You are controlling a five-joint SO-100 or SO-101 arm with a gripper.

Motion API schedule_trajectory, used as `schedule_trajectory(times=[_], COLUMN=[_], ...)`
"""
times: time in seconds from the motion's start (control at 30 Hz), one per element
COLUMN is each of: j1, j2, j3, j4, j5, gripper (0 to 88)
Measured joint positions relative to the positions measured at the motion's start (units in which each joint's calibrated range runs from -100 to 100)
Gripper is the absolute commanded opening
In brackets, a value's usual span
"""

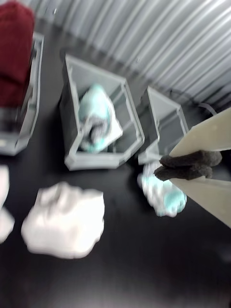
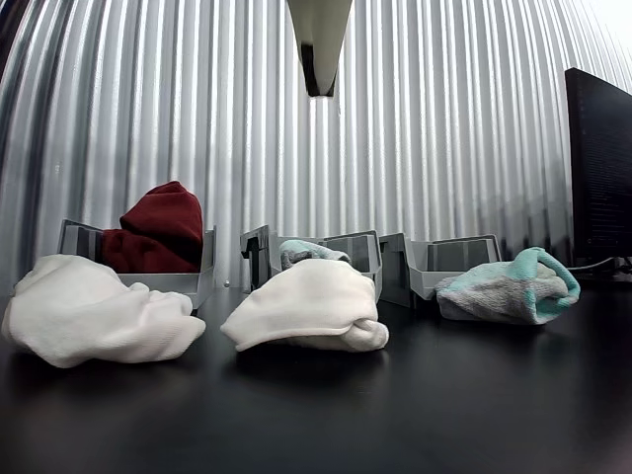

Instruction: Put the sock in the container

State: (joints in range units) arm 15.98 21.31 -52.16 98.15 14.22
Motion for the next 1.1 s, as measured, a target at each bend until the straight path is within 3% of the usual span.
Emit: schedule_trajectory(times=[0.4, 0.97, 1.1], j1=[0.6, 0.0, -3.3], j2=[-29.4, -60.3, -65.9], j3=[52.1, 93.2, 99.5], j4=[-0.9, -38.5, -41.5], j5=[0.3, 0.6, 0.6], gripper=[1.4, 1.4, 1.4])
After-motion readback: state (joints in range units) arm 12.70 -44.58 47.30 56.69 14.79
